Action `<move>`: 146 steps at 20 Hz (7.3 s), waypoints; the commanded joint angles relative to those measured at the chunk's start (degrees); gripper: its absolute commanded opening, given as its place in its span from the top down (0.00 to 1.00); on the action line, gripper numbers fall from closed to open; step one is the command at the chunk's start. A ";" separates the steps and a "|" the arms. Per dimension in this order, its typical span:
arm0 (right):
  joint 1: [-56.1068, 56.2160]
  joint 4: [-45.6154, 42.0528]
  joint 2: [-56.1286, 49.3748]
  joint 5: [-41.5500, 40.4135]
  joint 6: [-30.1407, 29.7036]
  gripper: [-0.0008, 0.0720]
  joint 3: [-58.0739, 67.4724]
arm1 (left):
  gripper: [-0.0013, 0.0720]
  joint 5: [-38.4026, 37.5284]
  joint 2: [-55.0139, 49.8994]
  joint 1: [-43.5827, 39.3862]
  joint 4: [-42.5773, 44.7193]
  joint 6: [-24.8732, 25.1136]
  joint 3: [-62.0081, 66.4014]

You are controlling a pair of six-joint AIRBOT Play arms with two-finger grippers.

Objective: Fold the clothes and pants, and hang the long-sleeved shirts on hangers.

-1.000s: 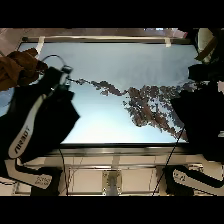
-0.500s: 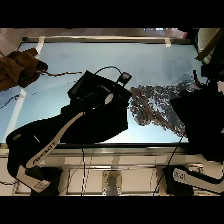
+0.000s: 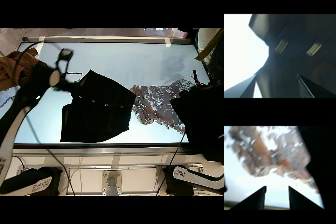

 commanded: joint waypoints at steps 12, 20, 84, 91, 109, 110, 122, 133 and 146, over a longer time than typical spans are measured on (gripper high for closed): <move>19.39 14.78 5.05 -9.62 -3.91 0.52 -30.64 | 0.16 -9.27 32.15 32.98 -24.00 -7.45 -51.39; 20.70 14.78 5.05 -12.00 -3.91 0.52 -30.62 | 0.16 4.04 26.82 38.99 -36.54 -6.29 -53.51; 51.28 7.32 -2.82 -7.15 24.90 0.95 27.36 | 0.93 -9.73 15.32 38.86 -58.18 24.28 12.24; 41.57 13.25 -21.00 -26.29 17.57 0.95 27.39 | 0.93 -3.21 -1.92 34.07 -58.25 29.68 6.49; 43.82 11.39 4.31 2.62 21.92 0.95 45.44 | 0.94 11.39 29.49 30.18 -51.93 31.39 6.62; 44.65 11.43 6.99 3.63 27.47 0.95 45.44 | 0.94 12.35 32.13 30.18 -50.58 31.32 6.71; 44.96 9.29 -5.92 10.14 33.94 0.96 34.99 | 0.94 -1.18 16.94 26.56 -45.66 25.09 8.63; 36.13 13.31 -39.04 -40.41 23.87 0.95 33.97 | 0.94 6.60 -22.23 14.10 -39.41 21.70 8.55; 28.50 -4.17 -38.99 -14.23 16.00 0.95 43.41 | 0.94 1.05 -2.25 -5.46 -43.12 17.11 -5.73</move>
